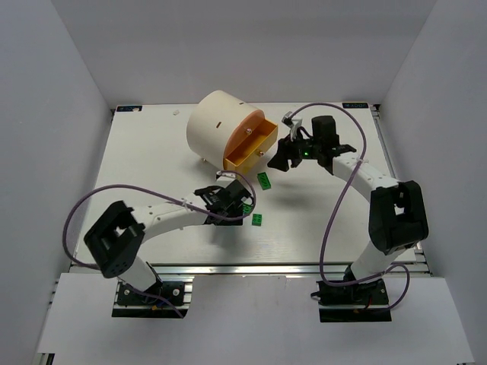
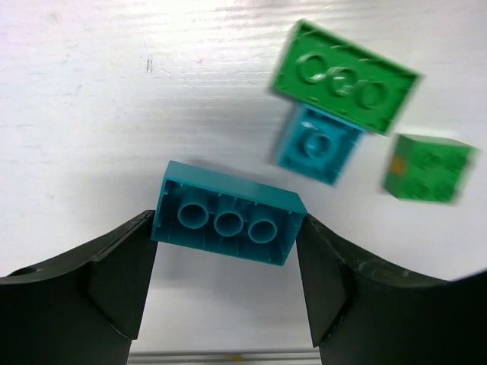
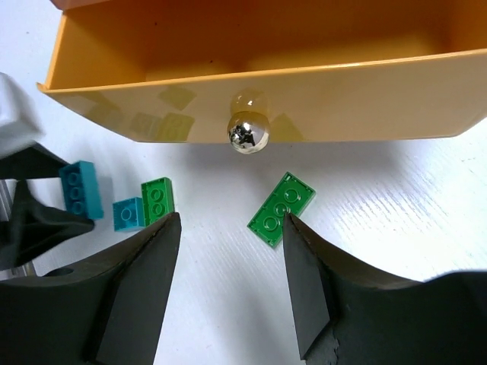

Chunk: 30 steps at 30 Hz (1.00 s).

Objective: Sort the legos into containers by color

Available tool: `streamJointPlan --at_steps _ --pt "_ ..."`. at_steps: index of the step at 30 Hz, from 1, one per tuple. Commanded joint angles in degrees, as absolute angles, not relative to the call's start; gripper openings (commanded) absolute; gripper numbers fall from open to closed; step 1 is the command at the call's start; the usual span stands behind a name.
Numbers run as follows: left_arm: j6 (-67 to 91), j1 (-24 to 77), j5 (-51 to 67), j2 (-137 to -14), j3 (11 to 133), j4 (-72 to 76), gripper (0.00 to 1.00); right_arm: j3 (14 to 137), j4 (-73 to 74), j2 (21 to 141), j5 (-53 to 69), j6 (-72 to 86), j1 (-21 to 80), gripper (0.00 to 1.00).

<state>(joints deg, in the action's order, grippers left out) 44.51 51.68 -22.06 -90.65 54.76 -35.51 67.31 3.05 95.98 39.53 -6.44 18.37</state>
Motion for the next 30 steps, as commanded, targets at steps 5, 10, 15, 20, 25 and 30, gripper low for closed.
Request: streamJointPlan --at_steps 5,10,15,20,25,30 --pt "48.2 53.3 -29.6 -74.3 61.5 -38.0 0.53 65.6 3.2 90.6 41.7 -6.6 17.7 0.62" --pt "55.2 53.3 -33.0 -74.3 68.1 -36.3 0.53 64.8 3.0 88.7 41.7 -5.6 17.1 0.62" --pt "65.4 52.7 -37.4 -80.6 74.4 -35.2 0.51 64.2 3.1 86.8 41.7 -4.3 16.4 0.62" --pt "72.1 52.1 -40.6 -86.4 81.9 -33.2 0.49 63.5 3.1 85.1 42.1 -4.0 15.3 0.62" --pt "80.1 52.1 -43.9 -89.8 86.0 -34.2 0.48 61.5 2.6 83.5 42.6 -3.5 14.3 0.62" --pt "85.9 51.6 -47.2 -90.6 87.1 -34.6 0.45 59.9 2.1 82.5 43.5 -2.7 13.3 0.62"
